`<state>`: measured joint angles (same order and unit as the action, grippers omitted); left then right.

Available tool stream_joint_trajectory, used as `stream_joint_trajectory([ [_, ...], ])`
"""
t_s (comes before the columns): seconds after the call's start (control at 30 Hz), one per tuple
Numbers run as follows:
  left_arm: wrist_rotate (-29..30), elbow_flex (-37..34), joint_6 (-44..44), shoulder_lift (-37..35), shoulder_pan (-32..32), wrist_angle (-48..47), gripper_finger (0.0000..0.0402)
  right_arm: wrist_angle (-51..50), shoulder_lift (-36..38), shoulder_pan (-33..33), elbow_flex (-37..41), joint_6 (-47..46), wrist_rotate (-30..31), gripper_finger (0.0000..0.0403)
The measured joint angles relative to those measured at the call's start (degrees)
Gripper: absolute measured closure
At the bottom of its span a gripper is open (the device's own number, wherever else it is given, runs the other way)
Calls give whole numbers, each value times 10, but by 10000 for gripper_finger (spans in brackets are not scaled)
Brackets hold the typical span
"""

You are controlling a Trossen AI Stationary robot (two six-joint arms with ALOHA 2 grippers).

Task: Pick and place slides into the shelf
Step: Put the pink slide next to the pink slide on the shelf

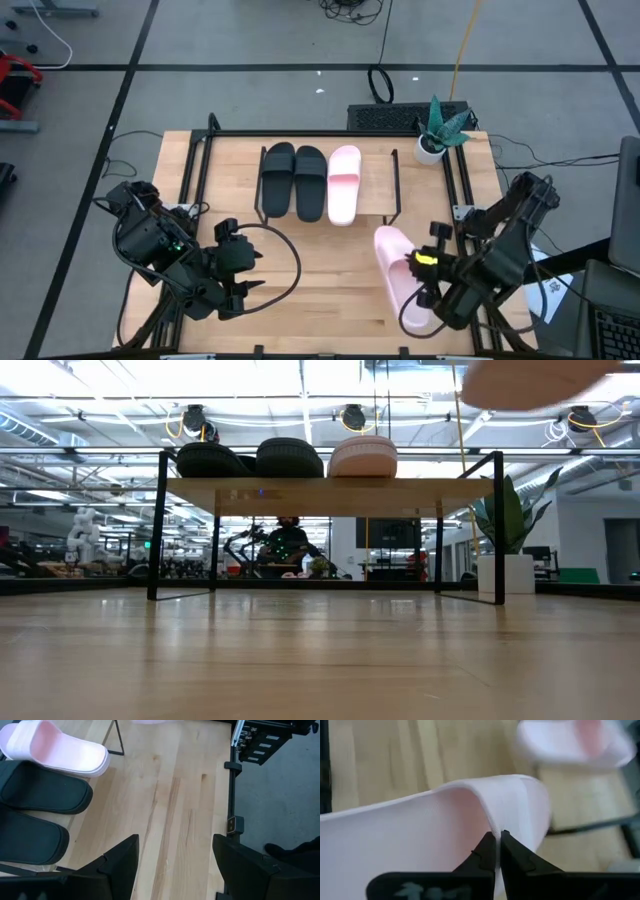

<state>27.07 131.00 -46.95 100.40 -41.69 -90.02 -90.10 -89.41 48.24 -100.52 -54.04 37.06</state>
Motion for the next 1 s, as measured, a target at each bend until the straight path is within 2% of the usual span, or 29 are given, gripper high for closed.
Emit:
stream_joint_trajectory([
  [0.23, 0, 0, 1, 0, 0, 0, 149, 1, 0, -70, -61, 117, 79, 403],
  [0.6, 0, 0, 0, 0, 0, 0, 149, 1, 0, -240, -79, 285, 109, 403],
  [1.0, 0, 0, 12, 0, 0, 0, 149, 1, 0, -366, -79, 350, 110, 403],
])
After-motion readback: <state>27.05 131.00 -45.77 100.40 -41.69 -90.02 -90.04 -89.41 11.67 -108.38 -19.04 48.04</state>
